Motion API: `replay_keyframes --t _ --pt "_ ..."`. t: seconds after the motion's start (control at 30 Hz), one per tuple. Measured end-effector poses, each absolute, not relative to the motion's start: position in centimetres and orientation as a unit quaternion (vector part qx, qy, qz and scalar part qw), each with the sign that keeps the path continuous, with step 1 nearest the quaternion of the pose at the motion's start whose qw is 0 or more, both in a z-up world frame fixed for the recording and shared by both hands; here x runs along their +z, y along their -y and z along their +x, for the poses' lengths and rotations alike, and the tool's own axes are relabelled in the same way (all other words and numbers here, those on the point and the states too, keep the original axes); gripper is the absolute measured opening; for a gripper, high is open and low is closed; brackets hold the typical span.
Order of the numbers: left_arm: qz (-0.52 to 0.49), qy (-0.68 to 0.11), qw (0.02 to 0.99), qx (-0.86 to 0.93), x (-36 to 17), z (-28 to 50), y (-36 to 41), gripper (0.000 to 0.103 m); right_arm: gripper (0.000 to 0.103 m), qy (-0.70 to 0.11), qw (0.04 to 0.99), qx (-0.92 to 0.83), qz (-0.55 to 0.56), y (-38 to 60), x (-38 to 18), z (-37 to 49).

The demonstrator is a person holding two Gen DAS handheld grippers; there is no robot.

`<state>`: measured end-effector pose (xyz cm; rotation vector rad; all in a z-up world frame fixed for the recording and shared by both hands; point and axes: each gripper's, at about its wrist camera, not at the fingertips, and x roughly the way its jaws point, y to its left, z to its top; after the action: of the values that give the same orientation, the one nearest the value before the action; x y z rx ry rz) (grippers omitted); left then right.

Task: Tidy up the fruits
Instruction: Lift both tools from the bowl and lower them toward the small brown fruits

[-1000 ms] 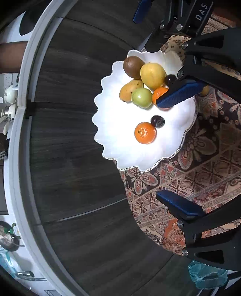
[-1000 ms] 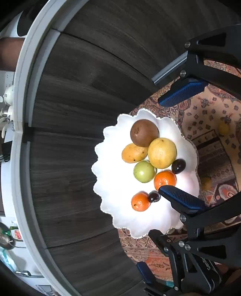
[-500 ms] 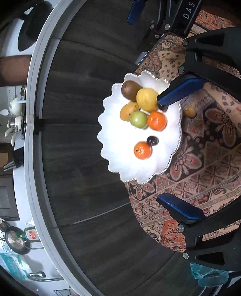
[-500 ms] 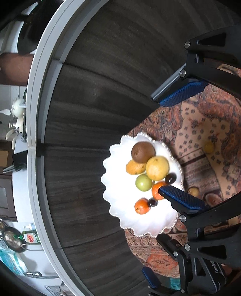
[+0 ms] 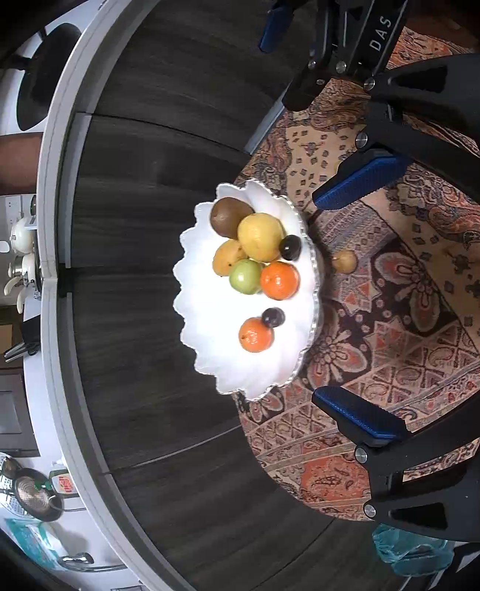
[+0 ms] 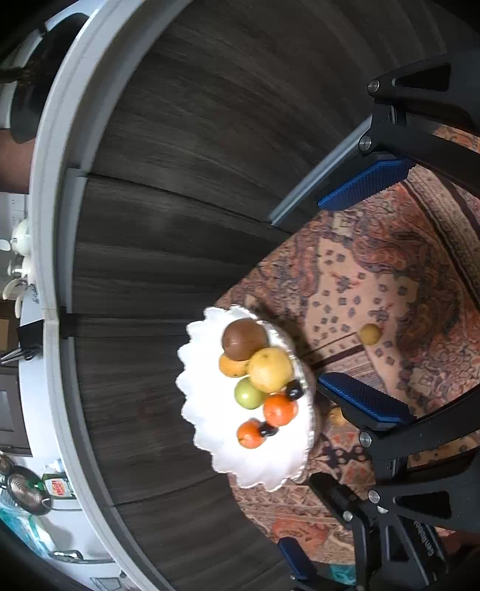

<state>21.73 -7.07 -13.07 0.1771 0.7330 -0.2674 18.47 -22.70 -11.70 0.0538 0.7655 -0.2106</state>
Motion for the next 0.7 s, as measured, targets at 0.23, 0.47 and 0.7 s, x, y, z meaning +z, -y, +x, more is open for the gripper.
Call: replay_keyframes --t 0.23,0.47,0.7 --pt "0.088 -0.358 0.922 -0.119 -14.6 21.0 7.1 0.096 0.090 -0.382 0.918 -0.107 0.023 23.0 -14.0 17.5" --pt "0.091 -0.381 0.912 -0.119 -17.1 22.2 8.2 0.084 0.090 -0.393 0.913 -0.107 0.020 23.6 -15.6 18.4" --pt "0.092 -0.390 0.908 -0.123 -18.9 23.4 9.2 0.083 0.090 -0.405 0.908 -0.106 0.021 24.2 -17.0 19.4"
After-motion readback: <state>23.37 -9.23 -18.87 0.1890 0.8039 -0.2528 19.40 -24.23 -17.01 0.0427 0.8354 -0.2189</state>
